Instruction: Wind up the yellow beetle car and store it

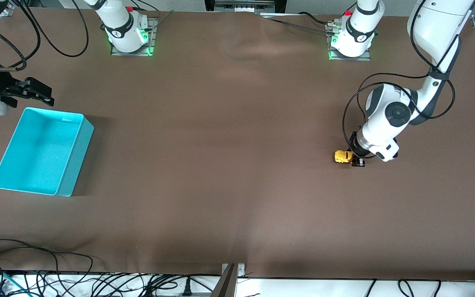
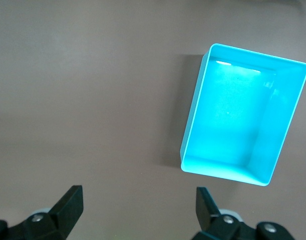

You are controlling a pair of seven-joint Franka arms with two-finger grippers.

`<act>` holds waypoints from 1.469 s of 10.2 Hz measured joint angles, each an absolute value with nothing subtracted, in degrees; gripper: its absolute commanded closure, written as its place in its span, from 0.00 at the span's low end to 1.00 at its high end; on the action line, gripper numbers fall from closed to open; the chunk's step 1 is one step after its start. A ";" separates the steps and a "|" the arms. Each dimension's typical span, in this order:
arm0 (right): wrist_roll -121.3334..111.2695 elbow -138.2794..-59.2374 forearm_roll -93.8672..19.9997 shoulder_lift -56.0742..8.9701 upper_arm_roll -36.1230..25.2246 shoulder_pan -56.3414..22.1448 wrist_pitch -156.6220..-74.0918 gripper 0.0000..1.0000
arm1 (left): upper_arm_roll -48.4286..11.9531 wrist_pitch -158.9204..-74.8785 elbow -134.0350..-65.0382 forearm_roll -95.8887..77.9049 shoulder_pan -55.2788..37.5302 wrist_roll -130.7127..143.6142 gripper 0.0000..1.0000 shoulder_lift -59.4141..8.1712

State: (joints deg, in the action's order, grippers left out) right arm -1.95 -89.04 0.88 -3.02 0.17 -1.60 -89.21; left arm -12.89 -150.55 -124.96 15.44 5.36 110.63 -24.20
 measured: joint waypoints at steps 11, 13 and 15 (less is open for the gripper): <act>-1.95 -89.03 0.88 -3.02 0.17 -1.61 -89.22 0.00 | -11.08 -149.92 -123.39 24.36 6.16 117.24 1.00 -27.35; -1.95 -89.03 0.88 -3.02 0.17 -1.61 -89.22 0.00 | -9.29 -149.71 -123.30 26.70 6.27 117.28 1.00 -27.35; -1.95 -89.03 0.88 -3.02 0.17 -1.61 -89.24 0.00 | -7.20 -149.82 -123.19 28.06 6.48 117.29 1.00 -27.37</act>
